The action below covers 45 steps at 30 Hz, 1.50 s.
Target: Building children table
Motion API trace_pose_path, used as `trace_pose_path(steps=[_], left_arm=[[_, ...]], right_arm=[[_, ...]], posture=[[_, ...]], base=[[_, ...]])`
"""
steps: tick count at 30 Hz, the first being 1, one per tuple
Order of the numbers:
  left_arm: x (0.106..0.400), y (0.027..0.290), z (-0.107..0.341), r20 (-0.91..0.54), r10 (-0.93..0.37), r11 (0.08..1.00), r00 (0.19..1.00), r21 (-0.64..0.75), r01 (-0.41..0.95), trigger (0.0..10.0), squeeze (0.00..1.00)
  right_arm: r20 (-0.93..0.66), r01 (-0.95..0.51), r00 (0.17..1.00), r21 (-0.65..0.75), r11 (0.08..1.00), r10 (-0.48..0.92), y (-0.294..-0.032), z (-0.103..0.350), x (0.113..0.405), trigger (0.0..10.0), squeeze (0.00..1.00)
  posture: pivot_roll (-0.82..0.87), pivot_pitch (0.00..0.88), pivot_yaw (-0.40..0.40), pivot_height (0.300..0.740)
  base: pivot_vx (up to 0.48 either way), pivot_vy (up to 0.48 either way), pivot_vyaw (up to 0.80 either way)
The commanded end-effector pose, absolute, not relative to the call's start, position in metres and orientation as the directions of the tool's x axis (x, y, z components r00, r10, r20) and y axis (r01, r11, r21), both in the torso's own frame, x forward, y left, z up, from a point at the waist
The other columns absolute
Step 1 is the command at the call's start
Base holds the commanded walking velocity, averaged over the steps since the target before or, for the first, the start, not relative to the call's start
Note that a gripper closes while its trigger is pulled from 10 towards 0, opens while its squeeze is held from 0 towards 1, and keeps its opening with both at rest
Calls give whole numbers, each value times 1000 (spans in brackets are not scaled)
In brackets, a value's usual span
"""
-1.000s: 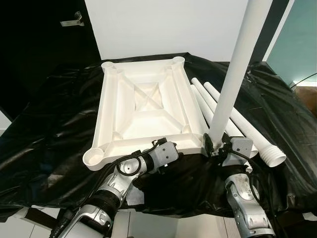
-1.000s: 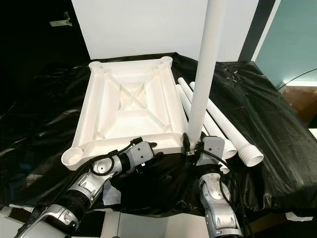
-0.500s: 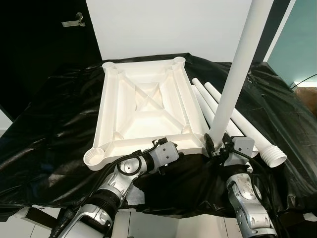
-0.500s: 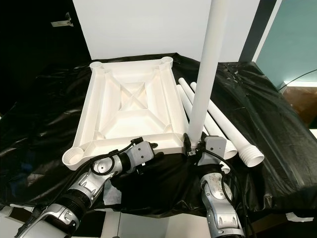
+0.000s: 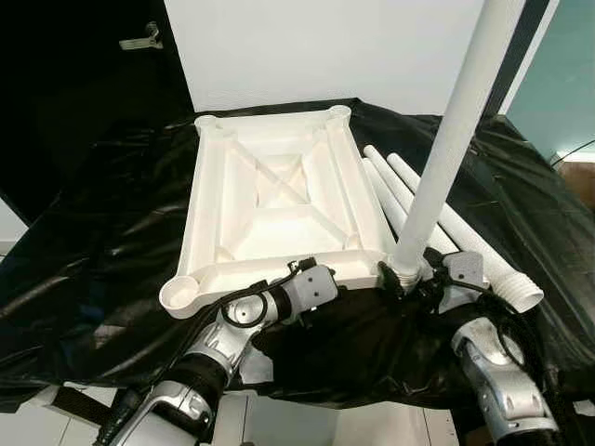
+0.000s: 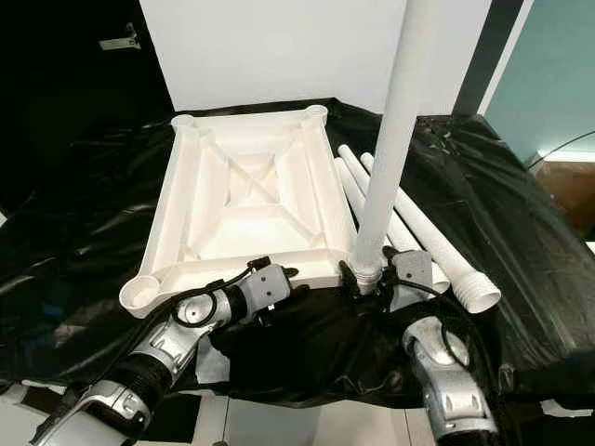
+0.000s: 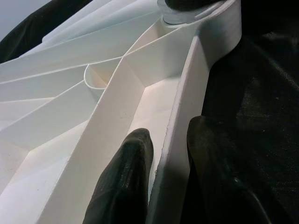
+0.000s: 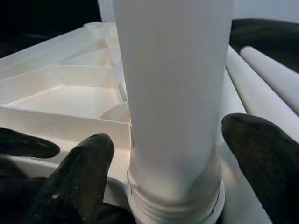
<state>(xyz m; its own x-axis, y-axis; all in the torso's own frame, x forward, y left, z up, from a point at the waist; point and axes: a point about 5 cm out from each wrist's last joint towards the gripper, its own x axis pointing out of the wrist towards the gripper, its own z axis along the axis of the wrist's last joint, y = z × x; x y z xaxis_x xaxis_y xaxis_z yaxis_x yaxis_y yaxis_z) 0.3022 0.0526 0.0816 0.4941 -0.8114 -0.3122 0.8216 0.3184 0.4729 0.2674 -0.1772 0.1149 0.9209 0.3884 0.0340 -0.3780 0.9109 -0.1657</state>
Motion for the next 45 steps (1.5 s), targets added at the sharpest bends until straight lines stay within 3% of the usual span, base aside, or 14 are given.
trace_pose_path(steps=[1,11,12,13,16,21,25,27,31,41,42,43,45], left_arm=[[289,62,48,-448,-762,296,468,401,867,10000,0],[290,65,48,-448,-757,304,475,403,863,10000,0],[290,65,48,-447,-757,306,477,403,863,10000,0],[290,65,49,-446,-756,307,478,403,862,10000,0],[290,65,48,-445,-756,309,479,403,862,10000,0],[291,65,50,-440,-759,313,480,401,861,10000,0],[293,67,51,-442,-755,313,484,406,859,10000,0],[294,67,52,-438,-754,321,489,404,856,10000,0],[293,68,51,-439,-753,324,490,402,856,10000,0],[290,69,48,-448,-753,316,482,396,862,10000,0],[289,70,48,-451,-753,312,479,396,864,10000,0],[290,71,47,-454,-752,309,478,399,864,10000,0],[290,72,47,-455,-750,308,479,401,863,10000,0]], right_arm=[[12,-444,891,-186,876,454,-180,116,269,10000,0],[-46,-563,823,-195,803,566,-190,126,280,10000,0],[-68,-581,812,-183,793,580,-192,126,282,3804,0],[-84,-595,803,-163,787,590,-193,125,284,0,0],[-110,-616,786,-54,786,608,-196,120,284,0,0],[-127,-602,792,-2,798,597,-198,110,280,0,0],[-52,-581,808,97,808,587,-178,103,268,0,0],[-20,-469,881,104,877,473,-175,94,264,0,0],[-14,-339,939,99,935,342,-169,84,255,0,0],[63,-16,998,76,997,11,-166,91,255,0,0],[49,24,998,54,998,-27,-170,89,257,1412,0],[39,43,998,37,998,-45,-174,88,258,9098,0],[34,55,998,23,998,-56,-176,87,259,9098,0]], posture=[[-58,19,0,740],[-45,16,-3,740],[-43,15,-3,740],[-43,15,-4,740],[-42,13,-4,740],[-35,11,-2,740],[-35,12,-3,740],[-35,12,-3,740],[-25,18,-7,740],[-29,30,-3,740],[-30,30,-3,740],[-31,20,-4,740],[-31,19,-3,740]], base=[[0,0,0],[0,0,0],[0,0,0],[0,0,0],[0,0,0],[0,0,0],[0,0,0],[0,0,0],[0,0,0],[0,0,0],[0,0,0],[0,0,0],[0,0,0]])
